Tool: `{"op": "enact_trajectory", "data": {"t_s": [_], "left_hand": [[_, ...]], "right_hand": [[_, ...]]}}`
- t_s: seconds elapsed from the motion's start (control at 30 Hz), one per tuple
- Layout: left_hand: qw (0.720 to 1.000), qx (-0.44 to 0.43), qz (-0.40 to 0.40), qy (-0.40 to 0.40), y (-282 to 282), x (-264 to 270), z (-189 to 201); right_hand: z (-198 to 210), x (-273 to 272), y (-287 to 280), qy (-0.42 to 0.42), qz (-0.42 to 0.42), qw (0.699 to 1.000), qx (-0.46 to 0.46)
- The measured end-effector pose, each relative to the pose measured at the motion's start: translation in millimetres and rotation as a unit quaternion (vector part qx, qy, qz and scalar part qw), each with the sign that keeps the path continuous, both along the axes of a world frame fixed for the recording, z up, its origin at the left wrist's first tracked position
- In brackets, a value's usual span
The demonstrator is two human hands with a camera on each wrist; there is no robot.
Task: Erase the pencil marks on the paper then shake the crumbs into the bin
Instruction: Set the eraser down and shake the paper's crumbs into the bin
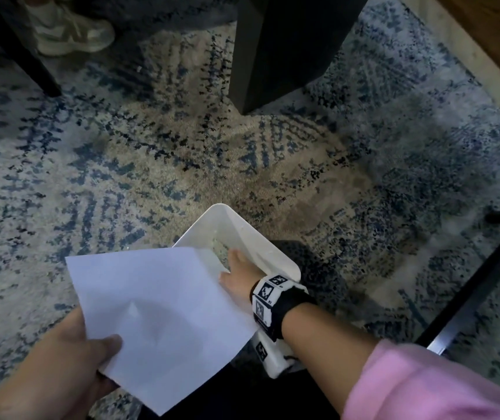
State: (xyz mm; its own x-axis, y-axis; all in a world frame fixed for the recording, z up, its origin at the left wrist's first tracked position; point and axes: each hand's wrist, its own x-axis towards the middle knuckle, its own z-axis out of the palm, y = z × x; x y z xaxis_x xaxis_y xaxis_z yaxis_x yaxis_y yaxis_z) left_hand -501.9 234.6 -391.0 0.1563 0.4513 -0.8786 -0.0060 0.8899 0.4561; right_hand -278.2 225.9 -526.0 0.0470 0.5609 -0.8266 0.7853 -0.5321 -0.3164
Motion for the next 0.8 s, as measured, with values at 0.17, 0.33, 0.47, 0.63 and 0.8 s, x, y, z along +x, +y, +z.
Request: {"op": "enact_trajectory", "data": {"t_s": [0.17, 0.33, 0.47, 0.63, 0.8], "left_hand": [[1.000, 0.018, -0.017, -0.003, 4, 18, 8], [1.000, 0.014, -0.025, 0.003, 8, 13, 13], [0.999, 0.008, -0.041, 0.005, 8, 17, 8], [0.998, 0.032, -0.045, 0.014, 11, 18, 5], [0.996, 0.043, -0.077, 0.034, 15, 15, 3]], "right_hand": [[36, -32, -13, 0.219, 0.098, 0.970, 0.036], [13, 7, -23, 0.041, -0.072, 0.991, -0.110], [34, 4, -12, 0.064, -0.004, 0.997, 0.032], [44, -8, -40, 0.203, 0.026, 0.976, -0.075], [51, 20, -20, 0.024, -0.002, 0.996, -0.087]]}}
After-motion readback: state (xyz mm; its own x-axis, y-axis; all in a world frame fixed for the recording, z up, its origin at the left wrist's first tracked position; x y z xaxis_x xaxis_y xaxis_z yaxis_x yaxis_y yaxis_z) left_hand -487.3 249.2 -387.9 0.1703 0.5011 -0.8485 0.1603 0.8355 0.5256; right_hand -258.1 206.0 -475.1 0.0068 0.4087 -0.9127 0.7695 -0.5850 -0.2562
